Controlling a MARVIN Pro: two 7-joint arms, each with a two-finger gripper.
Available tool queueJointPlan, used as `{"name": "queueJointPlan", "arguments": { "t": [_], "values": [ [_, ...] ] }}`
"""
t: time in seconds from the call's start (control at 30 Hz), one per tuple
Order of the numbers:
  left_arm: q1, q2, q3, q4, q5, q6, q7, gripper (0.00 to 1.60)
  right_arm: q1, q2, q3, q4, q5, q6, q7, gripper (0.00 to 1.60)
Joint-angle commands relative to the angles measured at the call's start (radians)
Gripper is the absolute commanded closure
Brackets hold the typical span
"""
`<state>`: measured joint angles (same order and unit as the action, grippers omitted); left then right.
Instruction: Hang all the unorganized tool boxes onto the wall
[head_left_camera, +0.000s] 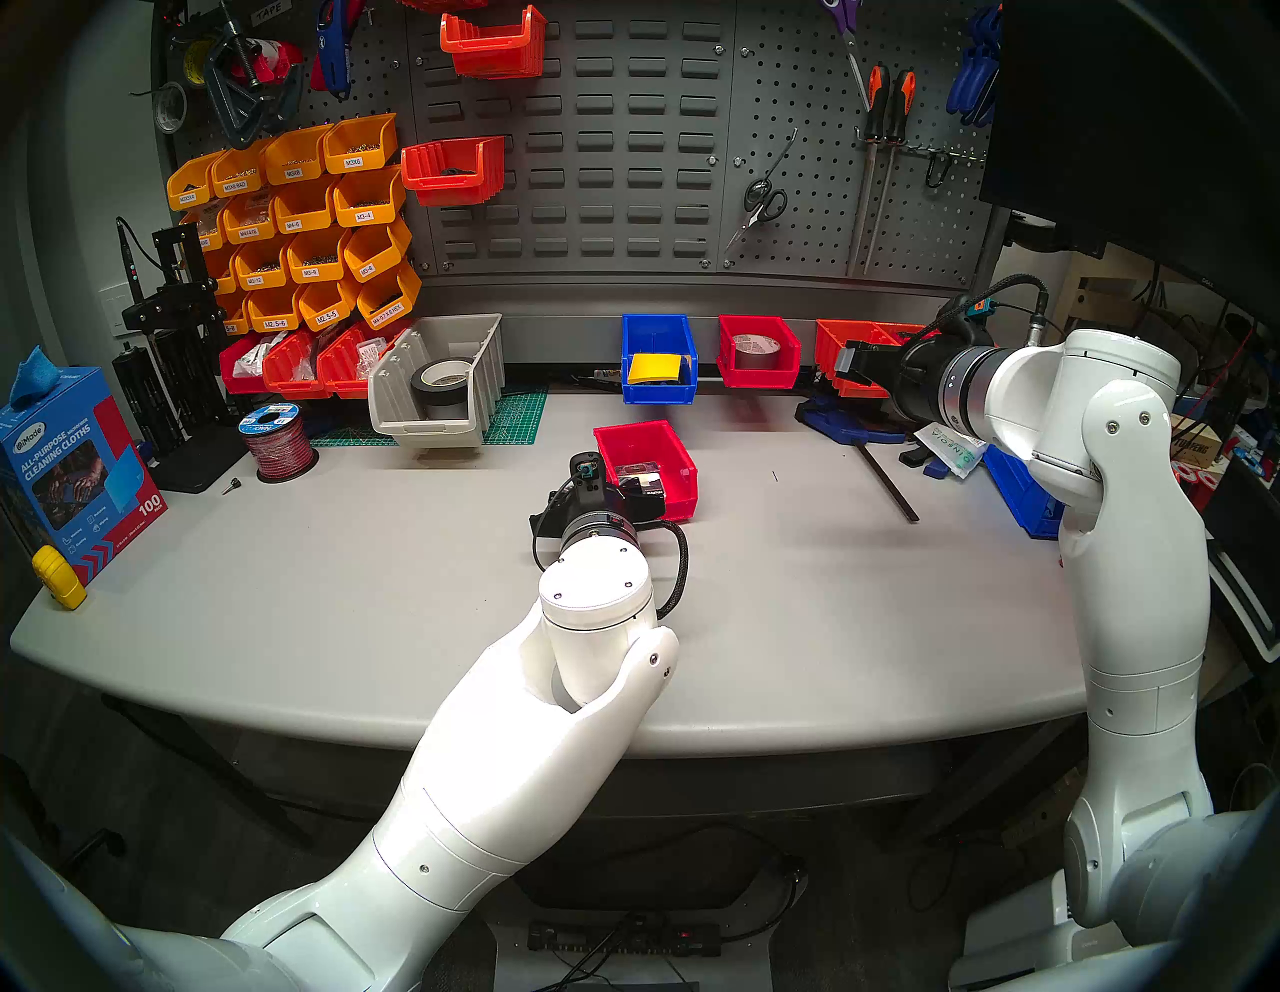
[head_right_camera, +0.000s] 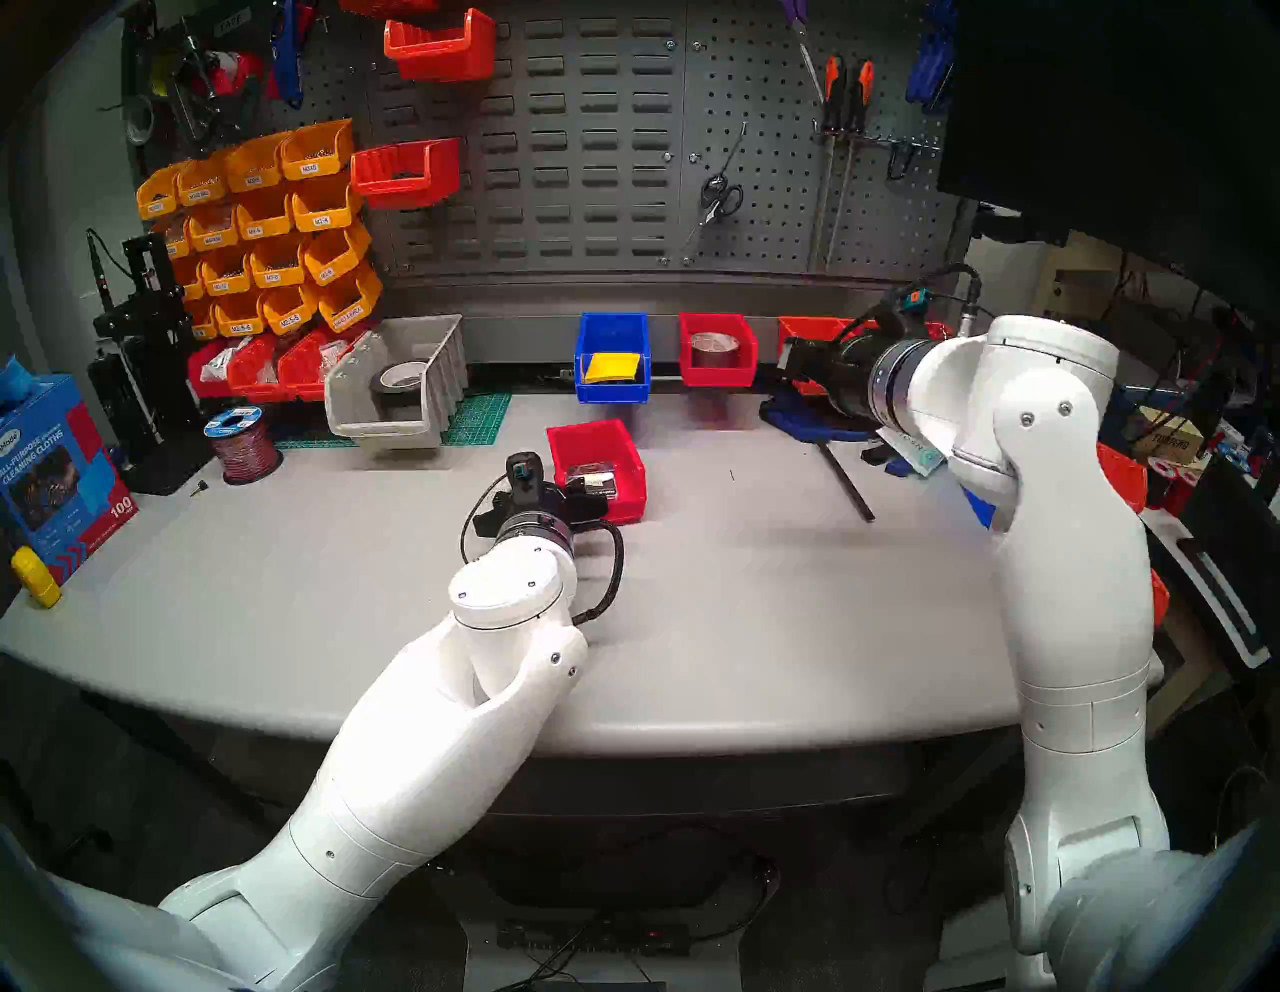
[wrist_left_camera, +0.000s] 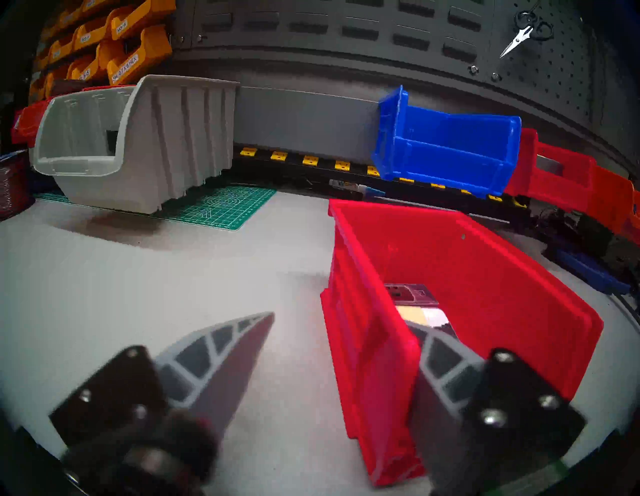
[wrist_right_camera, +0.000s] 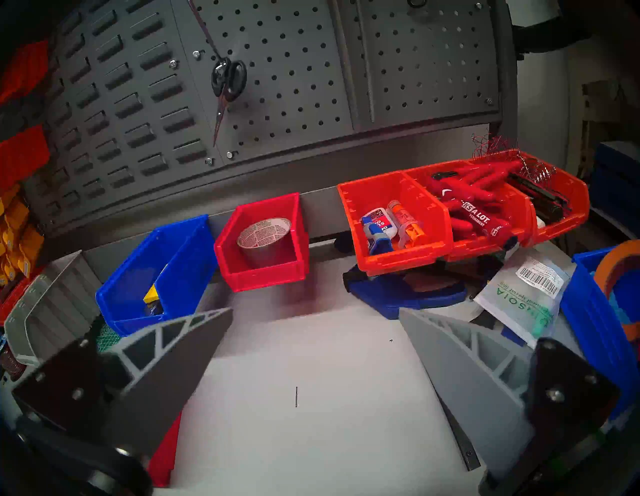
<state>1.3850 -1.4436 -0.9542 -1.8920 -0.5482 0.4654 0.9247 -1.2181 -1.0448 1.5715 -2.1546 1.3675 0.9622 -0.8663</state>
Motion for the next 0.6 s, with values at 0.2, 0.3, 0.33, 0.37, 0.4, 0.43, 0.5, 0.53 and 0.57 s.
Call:
{"name": "queueJointPlan", "arguments": {
  "t": [0.2, 0.3, 0.33, 0.37, 0.4, 0.43, 0.5, 0.53, 0.57],
  "values": [
    [-0.013, -0.001, -0.026, -0.025, -0.015, 0.001, -0.005, 1.60, 0.014, 0.004, 0.000, -0.009, 0.005, -0.002, -0.118, 0.00],
    [-0.016, 0.001, -0.042, -0.036, -0.013, -0.006, -0.003, 1.60, 0.014, 0.004, 0.000, -0.009, 0.003, -0.002, -0.114, 0.00],
    [-0.017, 0.004, -0.046, -0.039, -0.012, -0.008, -0.003, 1.60, 0.011, 0.005, 0.002, -0.008, -0.005, -0.002, -0.101, 0.00],
    [-0.019, 0.005, -0.052, -0.042, -0.012, -0.009, -0.002, 1.60, 0.013, 0.004, 0.001, -0.008, 0.001, -0.002, -0.111, 0.00],
    [-0.022, 0.010, -0.062, -0.046, -0.012, -0.015, -0.004, 1.60, 0.011, 0.006, 0.001, -0.008, -0.005, -0.002, -0.100, 0.00],
    [-0.025, 0.016, -0.070, -0.052, -0.012, -0.012, -0.006, 1.60, 0.011, 0.008, 0.001, -0.008, -0.005, -0.002, -0.099, 0.00],
    [-0.031, 0.027, -0.085, -0.064, -0.013, -0.007, -0.010, 1.60, 0.009, 0.010, 0.001, -0.007, -0.007, -0.002, -0.091, 0.00],
    [-0.033, 0.032, -0.092, -0.070, -0.013, -0.006, -0.011, 1.60, 0.009, 0.011, 0.001, -0.007, -0.008, -0.002, -0.090, 0.00],
    [-0.035, 0.040, -0.102, -0.077, -0.014, -0.001, -0.013, 1.60, 0.008, 0.012, 0.001, -0.007, -0.010, -0.002, -0.084, 0.00]
  ]
}}
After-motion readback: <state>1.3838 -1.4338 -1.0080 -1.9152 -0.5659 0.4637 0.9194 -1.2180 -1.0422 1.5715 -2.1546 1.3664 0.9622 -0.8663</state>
